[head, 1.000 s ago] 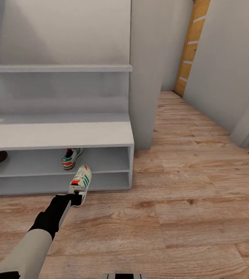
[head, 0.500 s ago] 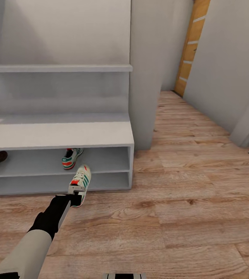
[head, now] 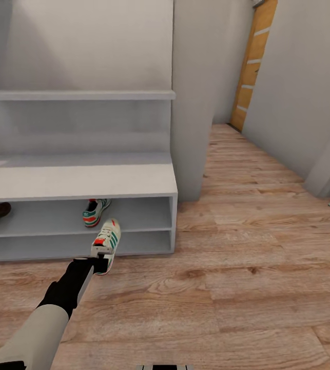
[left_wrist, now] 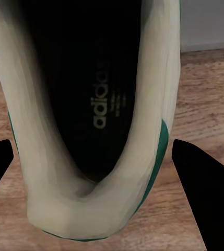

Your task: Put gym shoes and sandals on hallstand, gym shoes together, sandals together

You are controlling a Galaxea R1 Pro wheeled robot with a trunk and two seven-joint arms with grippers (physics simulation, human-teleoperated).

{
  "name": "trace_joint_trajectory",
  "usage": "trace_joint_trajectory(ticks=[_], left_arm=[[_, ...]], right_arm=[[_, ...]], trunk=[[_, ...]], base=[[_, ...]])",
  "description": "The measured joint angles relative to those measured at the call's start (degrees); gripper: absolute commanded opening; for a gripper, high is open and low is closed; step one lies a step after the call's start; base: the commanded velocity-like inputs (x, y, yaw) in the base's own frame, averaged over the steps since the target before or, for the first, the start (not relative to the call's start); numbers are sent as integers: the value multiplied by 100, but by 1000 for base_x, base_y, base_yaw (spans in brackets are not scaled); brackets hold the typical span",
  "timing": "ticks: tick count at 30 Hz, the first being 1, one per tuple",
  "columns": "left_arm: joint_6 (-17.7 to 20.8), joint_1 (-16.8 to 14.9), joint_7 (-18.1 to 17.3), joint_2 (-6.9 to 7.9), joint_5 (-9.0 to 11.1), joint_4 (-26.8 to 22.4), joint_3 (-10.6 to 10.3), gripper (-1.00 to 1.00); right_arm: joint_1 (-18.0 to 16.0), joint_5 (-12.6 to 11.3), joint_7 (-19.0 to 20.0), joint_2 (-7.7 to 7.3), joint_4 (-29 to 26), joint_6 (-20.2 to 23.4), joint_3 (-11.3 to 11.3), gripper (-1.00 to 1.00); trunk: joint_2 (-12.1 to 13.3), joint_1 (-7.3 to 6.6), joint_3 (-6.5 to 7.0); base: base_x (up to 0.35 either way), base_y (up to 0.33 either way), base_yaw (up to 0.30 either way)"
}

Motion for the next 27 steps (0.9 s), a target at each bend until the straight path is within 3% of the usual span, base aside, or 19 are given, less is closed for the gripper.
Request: trace_joint_trajectory(ticks=[9, 16, 27], left_arm=[[0, 0, 0, 0, 0, 0, -2, -100], [-1, 0, 1, 0, 0, 0, -2, -100], [-1, 0, 1, 0, 1, 0, 1, -100]], right_arm=[[0, 0, 0, 0, 0, 0, 2, -100], [0, 1, 0, 0, 0, 0, 5, -100], [0, 1, 0, 0, 1, 0, 5, -100]], trunk=[[0, 0, 79], [0, -3, 128], [0, -2, 133]], base=[[14, 0, 0], [222, 0, 0], [76, 0, 0]])
